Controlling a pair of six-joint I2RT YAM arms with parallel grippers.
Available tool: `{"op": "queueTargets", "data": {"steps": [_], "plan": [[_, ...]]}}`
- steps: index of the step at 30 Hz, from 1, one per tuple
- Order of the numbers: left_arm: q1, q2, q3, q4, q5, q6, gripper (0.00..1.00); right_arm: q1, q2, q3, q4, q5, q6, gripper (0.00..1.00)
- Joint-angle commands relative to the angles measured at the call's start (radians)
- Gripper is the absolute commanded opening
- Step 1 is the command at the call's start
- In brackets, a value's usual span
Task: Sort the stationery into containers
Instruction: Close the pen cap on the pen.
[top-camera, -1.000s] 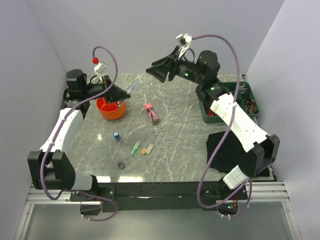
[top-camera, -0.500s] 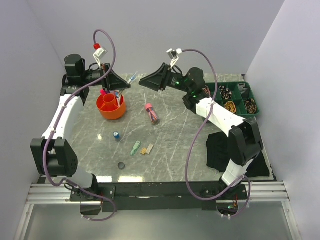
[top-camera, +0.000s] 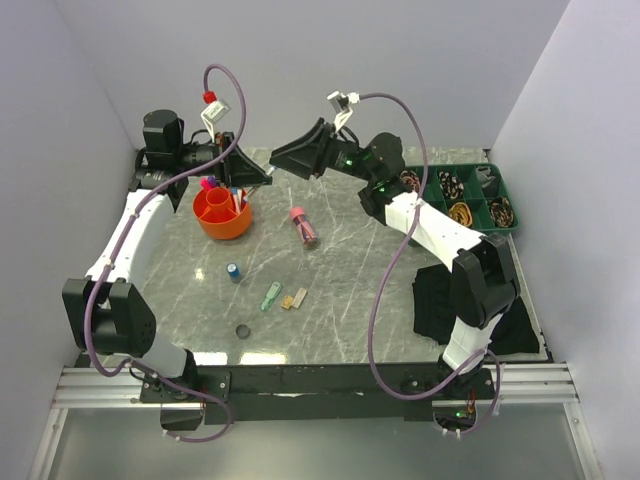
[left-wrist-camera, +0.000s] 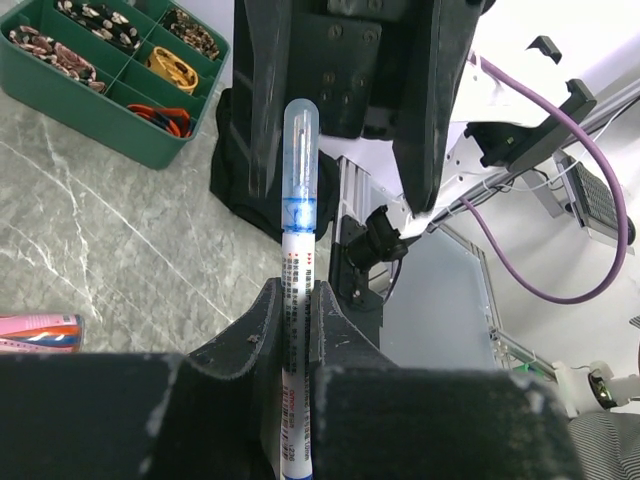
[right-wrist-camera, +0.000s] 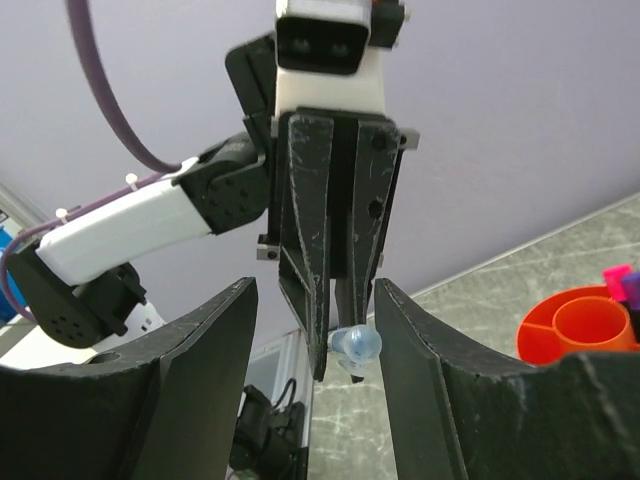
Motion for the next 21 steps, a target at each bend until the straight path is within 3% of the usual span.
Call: {"op": "queueTargets", "data": {"steps": [1, 14, 18, 19, 21], "plan": [[0.002, -0.050, 0.007, 0.027, 0.002, 0.004, 0.01, 0.030, -0.020, 0.026, -0.046, 0.004, -0.053, 0.58], [0.009, -0.041, 0.036, 0.096, -0.014, -0.040, 0.01, 0.052, -0.017, 0.007, -0.106, 0.033, -0.065, 0.53], [0.031, -0.036, 0.040, 0.104, -0.015, -0.043, 0.01, 0.052, -0.013, 0.003, -0.094, 0.038, -0.055, 0.38], [0.034, -0.035, 0.040, 0.107, -0.012, -0.045, 0.01, 0.050, -0.015, 0.003, -0.095, 0.039, -0.051, 0.30], [0.038, -0.032, 0.040, 0.108, -0.015, -0.050, 0.01, 0.052, -0.012, 0.000, -0.092, 0.045, -0.044, 0.26]]}}
